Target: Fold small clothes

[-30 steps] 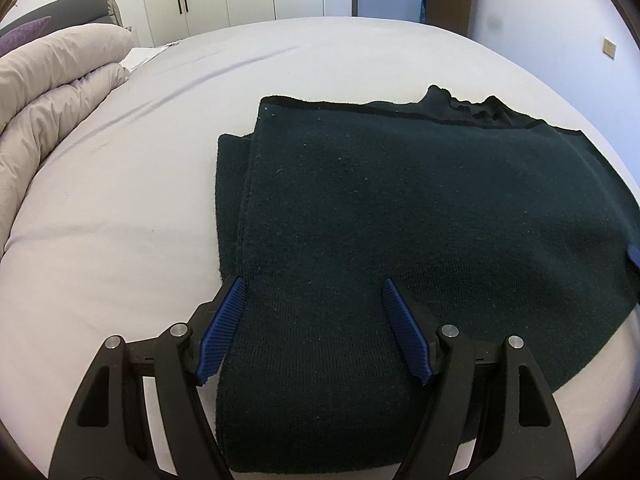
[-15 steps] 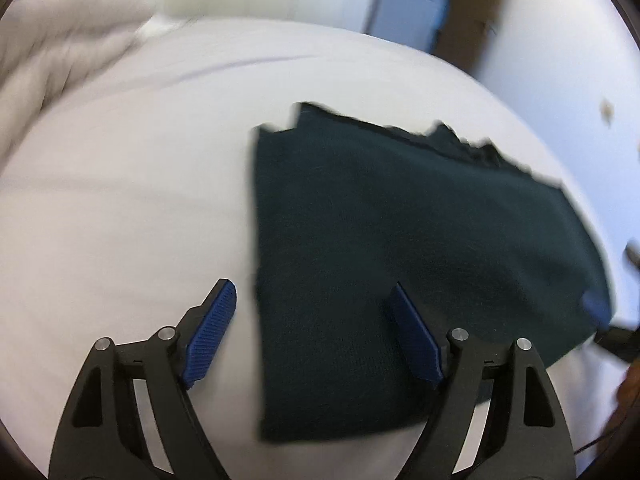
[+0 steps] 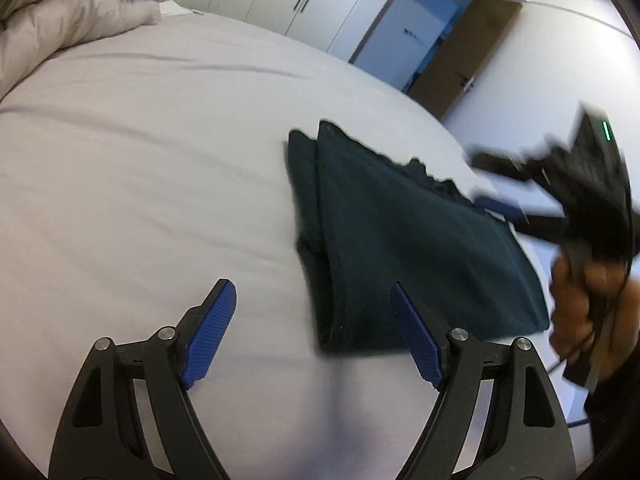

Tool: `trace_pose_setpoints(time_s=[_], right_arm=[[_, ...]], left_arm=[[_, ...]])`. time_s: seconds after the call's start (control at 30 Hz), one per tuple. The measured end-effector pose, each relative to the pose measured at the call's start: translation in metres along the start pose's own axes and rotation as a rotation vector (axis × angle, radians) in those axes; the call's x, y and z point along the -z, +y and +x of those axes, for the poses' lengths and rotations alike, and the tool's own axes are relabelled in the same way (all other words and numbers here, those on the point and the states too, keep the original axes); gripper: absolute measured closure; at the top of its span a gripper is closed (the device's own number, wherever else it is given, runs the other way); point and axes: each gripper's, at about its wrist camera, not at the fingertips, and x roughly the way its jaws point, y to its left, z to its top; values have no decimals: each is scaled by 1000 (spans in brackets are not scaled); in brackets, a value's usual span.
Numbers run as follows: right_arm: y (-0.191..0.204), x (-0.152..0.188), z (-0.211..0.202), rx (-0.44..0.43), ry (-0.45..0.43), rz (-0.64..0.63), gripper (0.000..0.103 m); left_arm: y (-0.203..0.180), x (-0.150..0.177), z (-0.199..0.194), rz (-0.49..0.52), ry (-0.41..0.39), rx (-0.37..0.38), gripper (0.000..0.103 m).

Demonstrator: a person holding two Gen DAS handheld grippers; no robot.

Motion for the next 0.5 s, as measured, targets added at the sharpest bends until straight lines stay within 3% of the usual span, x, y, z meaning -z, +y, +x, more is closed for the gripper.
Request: trace_pose_setpoints(time_s=[0.1,0.27,0.37,0.5], right_arm=[[15,-8,25,13,14,-20,34],[-8,12,46,-10,59,90,35],[-18,17,56,-48,85,142,35],[-9,13,56,13,80,89,35]], left_arm=[[10,0,-2,-49,-1,38,24],[29,1,0,-142,5,88,24],[30,3,-1,-141,-3,97,24],[28,8,0,-108,-20,95,24]])
